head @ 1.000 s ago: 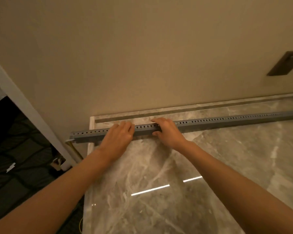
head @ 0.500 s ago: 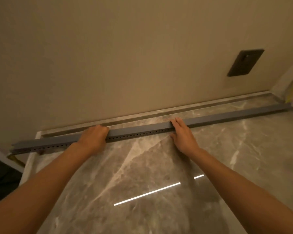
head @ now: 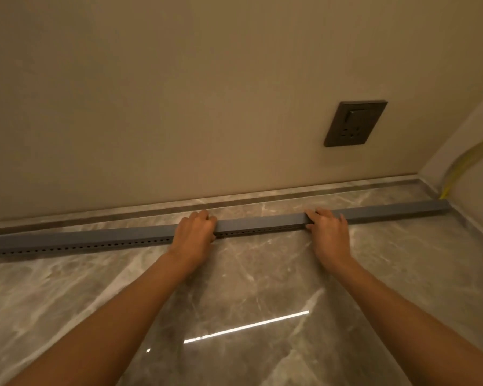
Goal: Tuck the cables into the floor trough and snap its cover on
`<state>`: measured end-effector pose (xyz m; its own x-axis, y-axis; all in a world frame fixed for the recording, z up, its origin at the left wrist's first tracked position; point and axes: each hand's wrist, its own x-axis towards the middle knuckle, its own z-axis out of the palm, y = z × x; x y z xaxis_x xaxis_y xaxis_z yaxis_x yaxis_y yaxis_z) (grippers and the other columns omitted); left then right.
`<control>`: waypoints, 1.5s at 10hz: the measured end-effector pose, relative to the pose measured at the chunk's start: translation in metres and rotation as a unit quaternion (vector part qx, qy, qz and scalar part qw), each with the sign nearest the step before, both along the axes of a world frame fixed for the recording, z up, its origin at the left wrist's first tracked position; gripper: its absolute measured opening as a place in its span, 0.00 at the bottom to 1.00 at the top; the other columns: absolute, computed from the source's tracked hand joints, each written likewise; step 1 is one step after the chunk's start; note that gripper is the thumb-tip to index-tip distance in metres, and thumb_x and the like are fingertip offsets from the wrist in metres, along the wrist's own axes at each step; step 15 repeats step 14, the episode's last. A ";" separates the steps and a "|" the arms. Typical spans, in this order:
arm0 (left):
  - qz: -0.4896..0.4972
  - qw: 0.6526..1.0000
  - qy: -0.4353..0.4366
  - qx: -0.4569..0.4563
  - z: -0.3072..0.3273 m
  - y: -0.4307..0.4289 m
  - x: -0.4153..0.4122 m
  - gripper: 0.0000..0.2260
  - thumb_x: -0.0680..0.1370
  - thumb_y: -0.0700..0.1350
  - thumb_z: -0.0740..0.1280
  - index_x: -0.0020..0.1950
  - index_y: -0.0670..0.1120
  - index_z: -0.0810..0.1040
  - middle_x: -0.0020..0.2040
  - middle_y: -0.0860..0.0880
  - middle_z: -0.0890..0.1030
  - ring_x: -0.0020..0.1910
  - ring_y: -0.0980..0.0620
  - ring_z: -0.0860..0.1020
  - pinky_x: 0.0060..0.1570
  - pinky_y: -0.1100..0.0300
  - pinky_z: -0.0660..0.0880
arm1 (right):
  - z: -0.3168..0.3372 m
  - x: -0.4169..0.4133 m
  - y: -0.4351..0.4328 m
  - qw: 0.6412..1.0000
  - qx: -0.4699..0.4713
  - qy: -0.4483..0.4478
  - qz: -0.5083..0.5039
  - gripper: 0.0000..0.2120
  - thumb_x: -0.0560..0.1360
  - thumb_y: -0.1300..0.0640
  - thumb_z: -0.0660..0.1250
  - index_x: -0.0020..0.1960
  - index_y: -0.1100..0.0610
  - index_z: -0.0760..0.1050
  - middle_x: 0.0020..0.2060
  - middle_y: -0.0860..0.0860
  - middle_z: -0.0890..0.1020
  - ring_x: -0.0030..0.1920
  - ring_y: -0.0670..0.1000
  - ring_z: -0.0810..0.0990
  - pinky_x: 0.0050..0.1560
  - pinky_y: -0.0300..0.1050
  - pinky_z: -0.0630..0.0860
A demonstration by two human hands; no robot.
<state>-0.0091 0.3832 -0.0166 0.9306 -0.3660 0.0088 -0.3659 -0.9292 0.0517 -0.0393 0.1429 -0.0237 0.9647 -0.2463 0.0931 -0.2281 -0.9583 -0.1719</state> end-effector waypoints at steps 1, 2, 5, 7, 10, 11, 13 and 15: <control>0.009 1.000 0.002 0.013 -0.002 -0.006 0.005 0.12 0.80 0.41 0.59 0.62 0.42 0.71 0.61 0.42 0.74 0.60 0.43 0.72 0.58 0.52 0.69 | -0.003 0.016 -0.011 0.999 0.000 0.014 0.036 0.13 0.77 0.65 0.58 0.59 0.62 0.73 0.59 0.59 0.78 0.61 0.59 0.73 0.64 0.52 0.66; 0.027 1.000 0.003 0.011 -0.002 -0.006 0.014 0.11 0.79 0.40 0.60 0.61 0.40 0.73 0.59 0.41 0.75 0.58 0.42 0.73 0.56 0.51 0.71 | -0.002 0.031 -0.011 0.999 0.008 0.020 0.048 0.13 0.77 0.67 0.57 0.60 0.64 0.72 0.60 0.60 0.77 0.61 0.60 0.72 0.59 0.52 0.70; 0.067 0.990 0.029 -0.124 -0.009 -0.018 0.020 0.17 0.61 0.32 0.78 0.47 0.34 0.80 0.40 0.38 0.80 0.38 0.40 0.80 0.36 0.55 0.78 | 0.006 0.059 -0.018 0.994 -0.034 0.077 0.076 0.16 0.78 0.68 0.55 0.66 0.65 0.65 0.63 0.62 0.72 0.67 0.59 0.68 0.64 0.51 0.67; 0.019 0.998 -0.067 -0.001 -0.018 -0.016 0.038 0.21 0.48 0.34 0.83 0.37 0.38 0.81 0.31 0.43 0.79 0.28 0.44 0.79 0.27 0.61 0.76 | 0.016 0.064 -0.019 0.992 -0.051 0.097 0.070 0.13 0.77 0.68 0.57 0.61 0.65 0.69 0.61 0.61 0.74 0.63 0.58 0.72 0.60 0.47 0.71; 0.051 0.993 -0.078 0.068 -0.003 -0.037 0.034 0.16 0.44 0.25 0.78 0.25 0.36 0.76 0.26 0.39 0.77 0.22 0.40 0.77 0.17 0.58 0.72 | 0.024 0.068 -0.024 0.983 -0.090 0.116 0.110 0.11 0.77 0.68 0.57 0.57 0.64 0.73 0.58 0.61 0.77 0.61 0.59 0.74 0.58 0.49 0.73; 0.103 0.990 -0.027 0.094 0.005 -0.056 0.030 0.06 0.69 0.29 0.70 0.44 0.35 0.80 0.46 0.38 0.79 0.45 0.39 0.80 0.38 0.52 0.78 | 0.026 0.069 -0.029 0.977 -0.106 0.120 0.142 0.11 0.78 0.67 0.57 0.58 0.64 0.73 0.58 0.61 0.78 0.60 0.60 0.75 0.59 0.51 0.73; 0.198 0.979 0.043 -0.030 0.013 -0.103 0.030 0.14 0.82 0.45 0.57 0.63 0.38 0.70 0.63 0.38 0.73 0.62 0.39 0.72 0.60 0.48 0.70 | 0.032 0.067 -0.038 0.982 0.051 0.117 0.136 0.16 0.79 0.58 0.59 0.64 0.65 0.68 0.64 0.63 0.72 0.64 0.62 0.70 0.64 0.52 0.69; 0.203 0.975 0.047 -0.079 0.026 -0.123 0.014 0.14 0.81 0.46 0.57 0.62 0.38 0.70 0.62 0.38 0.73 0.62 0.38 0.72 0.59 0.48 0.71 | 0.042 0.056 -0.043 0.972 0.133 0.103 0.163 0.24 0.79 0.58 0.59 0.72 0.61 0.56 0.70 0.60 0.66 0.70 0.61 0.65 0.68 0.53 0.65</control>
